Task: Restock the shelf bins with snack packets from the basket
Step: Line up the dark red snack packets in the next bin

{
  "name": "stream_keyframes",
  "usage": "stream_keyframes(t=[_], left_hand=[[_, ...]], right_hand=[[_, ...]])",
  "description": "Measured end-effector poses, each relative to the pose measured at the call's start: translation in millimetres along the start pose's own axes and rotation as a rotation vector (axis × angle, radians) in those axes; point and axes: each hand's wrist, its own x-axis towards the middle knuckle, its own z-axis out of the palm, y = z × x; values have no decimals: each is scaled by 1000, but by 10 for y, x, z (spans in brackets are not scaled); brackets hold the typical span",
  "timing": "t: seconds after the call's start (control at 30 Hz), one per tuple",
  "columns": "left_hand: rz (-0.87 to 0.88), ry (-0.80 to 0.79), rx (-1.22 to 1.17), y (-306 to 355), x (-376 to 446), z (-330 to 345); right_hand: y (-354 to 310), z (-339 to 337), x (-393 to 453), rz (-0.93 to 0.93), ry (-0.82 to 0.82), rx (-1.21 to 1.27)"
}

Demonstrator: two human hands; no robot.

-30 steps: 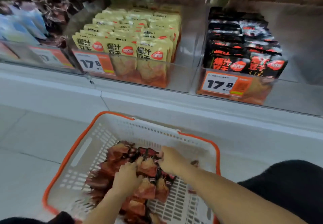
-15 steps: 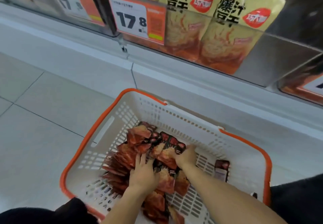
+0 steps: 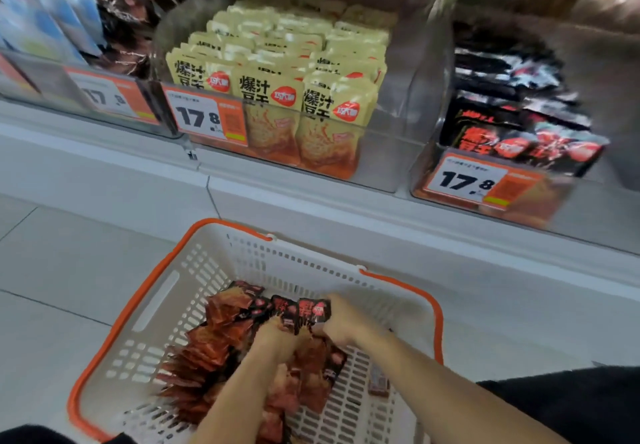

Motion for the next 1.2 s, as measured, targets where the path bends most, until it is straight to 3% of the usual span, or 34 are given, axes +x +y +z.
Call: stream_keyframes(t=[0.1, 0.33, 0.53, 0.67, 0.8, 1.03, 1.2], left_hand=[[111, -53, -28, 274, -201, -3], [770, -123, -89, 990, -989, -10], [1219, 144, -207, 1574, -1614, 211], [1472, 483, -92, 1817, -1858, 227], [1432, 664, 69, 2055, -1750, 267], [1409, 811, 231, 2098, -1513, 372], [1416, 828, 220, 2139, -1517, 411]], right_hand=[[57, -495, -448, -114, 109, 13], [10, -1673, -1590, -253, 335, -141], [42, -2319, -2379, -552, 768, -155], [148, -2581, -2722, -706, 1124, 32], [366, -2789, -2706, -734, 1349, 137], [632, -2888, -2296, -539, 1127, 64], [590, -2905, -2233, -517, 1181, 18]])
